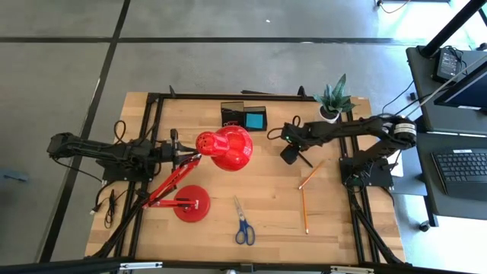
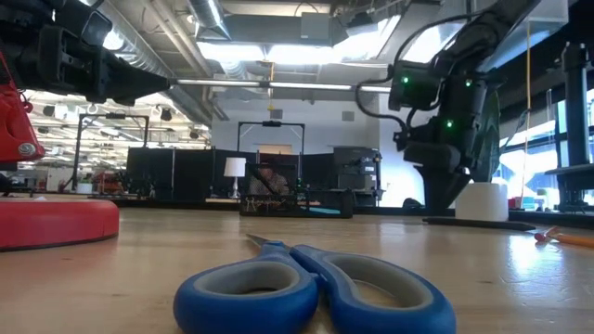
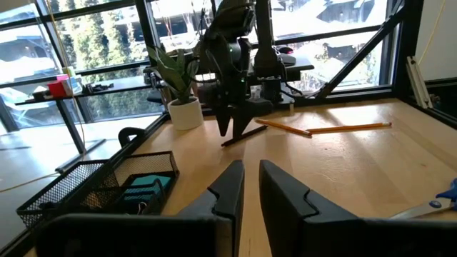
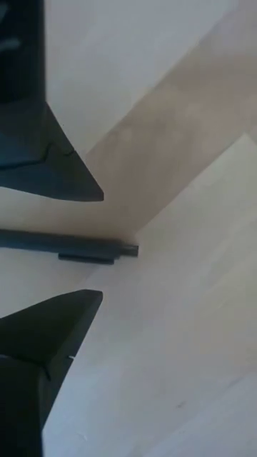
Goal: Pick and place office supplies into organizer
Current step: Put the pen into the desk organizer
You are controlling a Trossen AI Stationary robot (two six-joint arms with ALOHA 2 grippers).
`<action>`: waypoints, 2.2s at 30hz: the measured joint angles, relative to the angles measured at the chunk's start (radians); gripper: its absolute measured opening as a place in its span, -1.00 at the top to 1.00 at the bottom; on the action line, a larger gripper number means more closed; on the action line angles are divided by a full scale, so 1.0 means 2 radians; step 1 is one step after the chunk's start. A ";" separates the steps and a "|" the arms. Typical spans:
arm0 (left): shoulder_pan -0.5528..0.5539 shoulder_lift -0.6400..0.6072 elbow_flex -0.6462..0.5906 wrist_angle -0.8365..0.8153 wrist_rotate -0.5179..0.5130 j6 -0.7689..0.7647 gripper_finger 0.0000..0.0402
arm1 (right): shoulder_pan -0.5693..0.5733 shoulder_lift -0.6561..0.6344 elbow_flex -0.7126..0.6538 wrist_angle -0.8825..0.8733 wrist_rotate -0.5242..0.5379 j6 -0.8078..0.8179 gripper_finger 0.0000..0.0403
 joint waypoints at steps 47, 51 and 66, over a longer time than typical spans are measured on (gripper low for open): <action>0.000 0.000 0.000 0.000 -0.002 0.001 0.83 | -0.036 0.053 0.003 0.009 -0.037 -0.039 0.71; 0.000 0.000 0.000 0.000 -0.002 0.001 0.83 | -0.036 0.043 0.010 0.006 -0.039 -0.042 0.71; 0.001 0.000 0.000 0.018 -0.046 -0.007 0.82 | -0.009 0.000 0.038 0.197 -0.213 -0.102 0.71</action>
